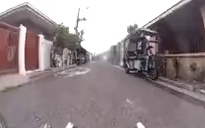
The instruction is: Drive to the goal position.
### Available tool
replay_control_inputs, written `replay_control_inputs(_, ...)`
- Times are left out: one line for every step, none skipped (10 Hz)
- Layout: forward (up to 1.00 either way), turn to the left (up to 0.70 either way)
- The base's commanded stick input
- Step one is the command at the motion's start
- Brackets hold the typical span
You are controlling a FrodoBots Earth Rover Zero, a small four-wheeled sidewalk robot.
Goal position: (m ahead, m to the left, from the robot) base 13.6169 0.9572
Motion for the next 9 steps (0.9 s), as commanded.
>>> replay_control_inputs(1.00, 0.00)
replay_control_inputs(1.00, 0.00)
replay_control_inputs(1.00, 0.00)
replay_control_inputs(1.00, 0.00)
replay_control_inputs(1.00, 0.00)
replay_control_inputs(1.00, 0.00)
replay_control_inputs(1.00, 0.00)
replay_control_inputs(1.00, 0.00)
replay_control_inputs(1.00, 0.00)
